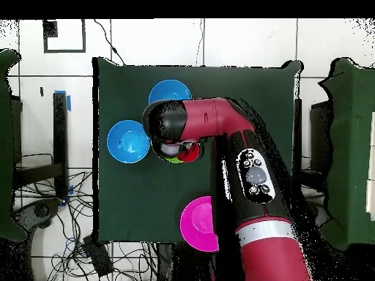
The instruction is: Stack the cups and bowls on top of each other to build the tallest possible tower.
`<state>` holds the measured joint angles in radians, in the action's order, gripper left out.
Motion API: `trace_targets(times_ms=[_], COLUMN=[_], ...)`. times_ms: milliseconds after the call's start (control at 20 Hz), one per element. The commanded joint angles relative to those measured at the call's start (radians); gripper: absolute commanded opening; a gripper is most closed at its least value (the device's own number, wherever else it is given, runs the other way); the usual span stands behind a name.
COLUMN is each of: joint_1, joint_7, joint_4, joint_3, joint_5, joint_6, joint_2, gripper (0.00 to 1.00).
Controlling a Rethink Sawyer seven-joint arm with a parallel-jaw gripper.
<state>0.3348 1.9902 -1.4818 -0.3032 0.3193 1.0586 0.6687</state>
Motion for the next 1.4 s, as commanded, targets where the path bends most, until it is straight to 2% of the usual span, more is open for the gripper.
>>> trace_targets(times_ms=[50,350,650,1100,1400], joint_1=[-0.034,-0.039,-0.048,-0.07,-0.096], joint_7=[0.122,0.104,0.093,0.085,0.079], joint_4=[-0.089,-0.097,-0.103,-0.094,-0.094], joint_3=[-0.008,-0.022,-0.006,0.034,0.066], joint_5=[-0.056,-0.098,-0.093,-0.005,-0.004], joint_6=[-0.075,-0.087,-0.11,-0.265,-0.285], joint_2=[-0.019,-0.021,-0.023,-0.053,-0.049], gripper=[0.0,0.0,0.0,0.0,0.0])
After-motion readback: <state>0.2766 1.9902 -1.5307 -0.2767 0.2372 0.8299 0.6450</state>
